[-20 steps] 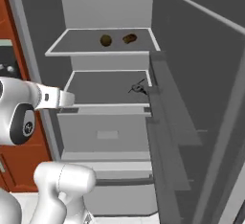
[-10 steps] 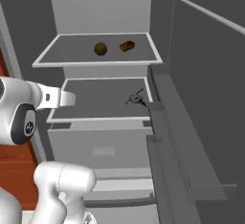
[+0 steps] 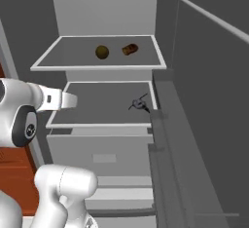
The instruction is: Gather the sweet potato and avocado from the fridge and place them on a tray on the dining counter. Then gather the steak and fish from the fridge and place them on the other tray.
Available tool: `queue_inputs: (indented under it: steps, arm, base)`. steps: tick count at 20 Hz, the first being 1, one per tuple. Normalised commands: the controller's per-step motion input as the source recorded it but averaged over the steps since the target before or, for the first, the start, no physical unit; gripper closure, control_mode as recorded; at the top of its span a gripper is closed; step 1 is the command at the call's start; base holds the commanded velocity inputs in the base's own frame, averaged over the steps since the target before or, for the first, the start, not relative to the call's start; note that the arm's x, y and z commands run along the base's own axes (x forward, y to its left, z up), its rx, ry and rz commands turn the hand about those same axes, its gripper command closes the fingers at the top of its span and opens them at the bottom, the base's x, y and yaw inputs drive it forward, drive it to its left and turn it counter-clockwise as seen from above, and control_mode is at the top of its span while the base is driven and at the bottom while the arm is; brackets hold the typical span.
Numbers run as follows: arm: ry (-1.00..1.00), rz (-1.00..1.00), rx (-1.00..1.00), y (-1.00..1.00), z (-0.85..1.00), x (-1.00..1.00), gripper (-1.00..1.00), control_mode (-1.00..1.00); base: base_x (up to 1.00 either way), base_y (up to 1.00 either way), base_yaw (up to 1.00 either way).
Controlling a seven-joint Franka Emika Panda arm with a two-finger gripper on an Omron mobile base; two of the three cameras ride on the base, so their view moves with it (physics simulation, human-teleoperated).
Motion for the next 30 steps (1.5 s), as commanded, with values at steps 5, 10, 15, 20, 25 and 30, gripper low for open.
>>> queue_inputs:
  steps: [5, 10, 15, 20, 25, 30]
  arm:
    - [0.04, 0.06, 0.02, -0.41, -0.17, 0.19, -1.00, -1.00]
    - [0.05, 0.05, 0.03, -0.93, -0.45, 0.02, -1.00, -1.00]
    - [0.15, 0.00, -0.01, -0.50, -0.37, 0.17, -1.00, -1.00]
    - [0.17, -0.01, -0.04, -0.13, -0.21, 0.36, -1.00, -1.00]
    - [0.16, 0.00, -0.10, -0.02, -0.33, 0.44, -1.00, -1.00]
    - [0.01, 0.05, -0.10, -0.20, -0.28, 0.49, -1.00, -1.00]
  base:
    - [0.19, -0.14, 0.03]
    - [0.00, 0.00, 0.00]
    - [0.00, 0.00, 0.00]
    - [0.00, 0.00, 0.00]
    - [0.00, 0.00, 0.00]
    - [0.00, 0.00, 0.00]
